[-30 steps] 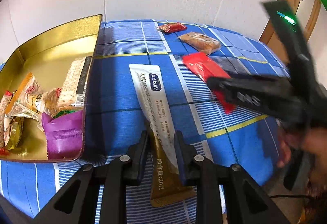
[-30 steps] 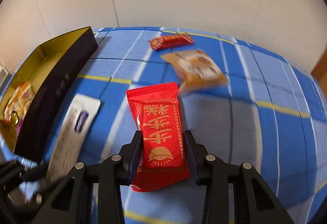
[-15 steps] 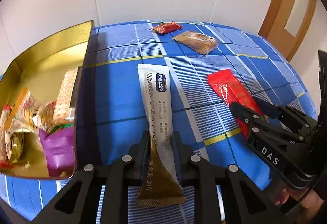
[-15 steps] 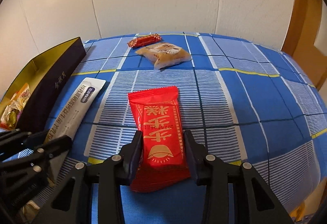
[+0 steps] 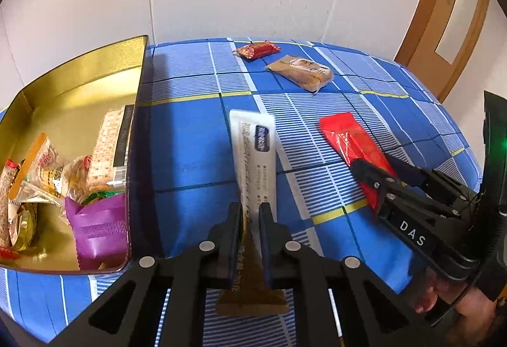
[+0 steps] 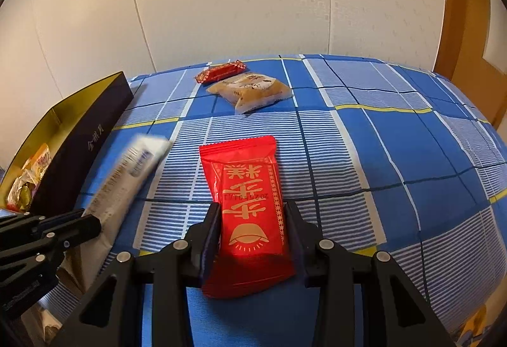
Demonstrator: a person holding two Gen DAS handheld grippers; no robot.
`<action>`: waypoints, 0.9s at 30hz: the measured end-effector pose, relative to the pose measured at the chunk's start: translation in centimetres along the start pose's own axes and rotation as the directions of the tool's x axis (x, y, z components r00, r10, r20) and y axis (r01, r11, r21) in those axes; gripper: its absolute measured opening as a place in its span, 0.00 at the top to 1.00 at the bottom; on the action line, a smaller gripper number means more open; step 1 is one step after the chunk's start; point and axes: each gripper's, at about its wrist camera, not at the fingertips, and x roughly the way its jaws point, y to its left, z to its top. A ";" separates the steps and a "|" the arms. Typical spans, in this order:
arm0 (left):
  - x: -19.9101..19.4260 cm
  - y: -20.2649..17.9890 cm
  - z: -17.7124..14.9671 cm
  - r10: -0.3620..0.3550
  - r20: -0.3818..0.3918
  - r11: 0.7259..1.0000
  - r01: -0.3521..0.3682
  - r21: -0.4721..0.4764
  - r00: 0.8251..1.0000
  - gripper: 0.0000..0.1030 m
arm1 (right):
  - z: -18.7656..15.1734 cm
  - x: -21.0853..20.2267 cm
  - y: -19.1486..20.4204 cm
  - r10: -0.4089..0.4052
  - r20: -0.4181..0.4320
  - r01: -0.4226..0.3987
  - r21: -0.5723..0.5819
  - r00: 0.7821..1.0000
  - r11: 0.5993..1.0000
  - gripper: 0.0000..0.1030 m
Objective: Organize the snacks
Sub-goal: 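Hold the white stick pack and red packet raised above the table, then carry the white stick pack into the gold tray and open the left gripper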
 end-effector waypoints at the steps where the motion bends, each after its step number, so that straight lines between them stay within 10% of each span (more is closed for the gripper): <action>1: 0.0 -0.1 0.0 -0.004 0.008 1.000 0.004 0.013 1.000 0.89 | 0.0 0.0 0.0 0.000 0.001 0.000 0.000 1.000 1.000 0.61; 7: 0.4 -0.9 0.4 -0.013 -0.009 0.999 0.013 0.030 1.000 0.87 | 0.0 0.0 0.0 0.004 0.003 -0.004 0.005 1.000 1.000 0.60; 9: 0.6 -0.8 0.6 -0.018 -0.017 1.000 0.018 0.006 1.000 0.59 | 0.0 0.0 0.0 0.007 0.004 -0.007 0.007 1.000 1.000 0.60; 14: 1.0 -0.8 1.0 -0.083 -0.031 0.996 0.082 -0.028 0.996 0.57 | -0.1 -0.1 -0.2 0.019 0.009 -0.019 0.027 1.000 0.999 0.61; 19: 2.4 -2.5 1.3 0.004 -0.042 0.994 0.001 0.111 0.999 0.57 | -0.1 -0.1 -0.3 0.010 0.013 -0.011 0.035 1.000 0.999 0.61; 23: 2.1 -3.2 0.8 0.032 0.011 0.977 -0.034 0.210 0.999 0.78 | -0.1 -0.1 -0.3 0.009 0.014 -0.010 0.032 1.000 0.999 0.61; 27: 1.4 -1.9 0.4 -0.002 0.010 0.988 0.000 0.155 1.000 0.82 | -0.1 -0.1 -0.3 0.010 0.018 -0.011 0.036 1.000 0.999 0.61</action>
